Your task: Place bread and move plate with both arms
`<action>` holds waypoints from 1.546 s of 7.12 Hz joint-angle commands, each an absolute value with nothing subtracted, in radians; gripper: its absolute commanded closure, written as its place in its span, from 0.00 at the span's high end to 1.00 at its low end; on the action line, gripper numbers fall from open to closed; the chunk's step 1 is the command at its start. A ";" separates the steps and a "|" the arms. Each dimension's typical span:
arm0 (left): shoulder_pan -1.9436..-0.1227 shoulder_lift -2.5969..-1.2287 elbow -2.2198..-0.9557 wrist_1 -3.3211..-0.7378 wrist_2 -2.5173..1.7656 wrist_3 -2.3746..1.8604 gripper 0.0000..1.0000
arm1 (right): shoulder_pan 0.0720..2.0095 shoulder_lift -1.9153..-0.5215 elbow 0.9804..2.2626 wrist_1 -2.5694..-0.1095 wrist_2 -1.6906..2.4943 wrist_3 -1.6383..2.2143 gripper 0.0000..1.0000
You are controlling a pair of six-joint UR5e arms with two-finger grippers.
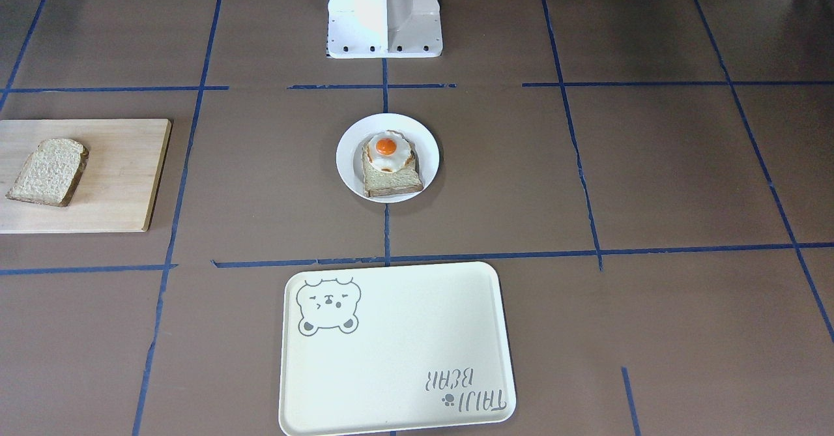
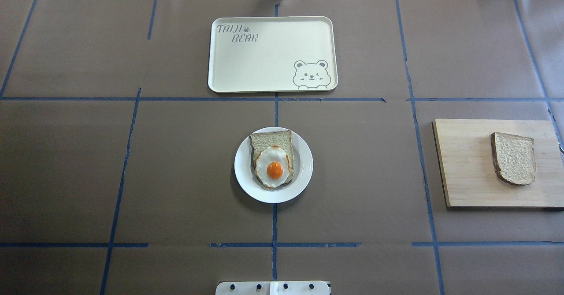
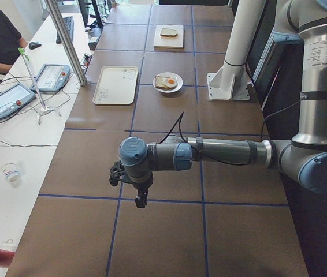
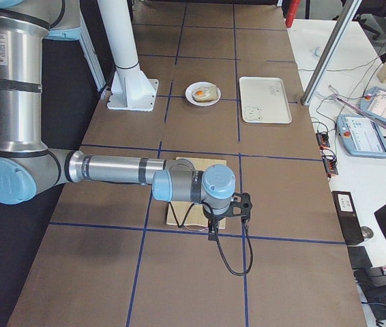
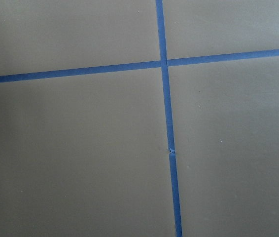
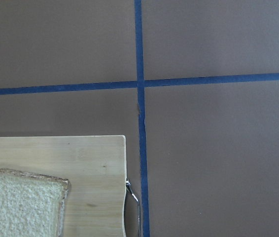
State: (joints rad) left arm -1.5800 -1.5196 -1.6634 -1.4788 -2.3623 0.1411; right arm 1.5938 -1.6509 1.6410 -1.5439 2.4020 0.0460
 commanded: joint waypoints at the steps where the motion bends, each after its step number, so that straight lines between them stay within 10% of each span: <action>1: -1.580 -1.520 -1.664 -1.479 -2.362 0.141 1.00 | 1.594 -1.652 1.637 -1.545 2.401 0.046 1.00; 11: -1.582 -1.505 -1.722 -1.479 -2.361 0.141 1.00 | 1.580 -1.574 1.626 -1.500 2.420 0.083 1.00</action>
State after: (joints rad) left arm -1.5815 -1.5100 -1.7011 -1.4799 -2.3620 0.1424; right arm 1.5815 -1.5709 1.6222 -1.5072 2.4100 0.0781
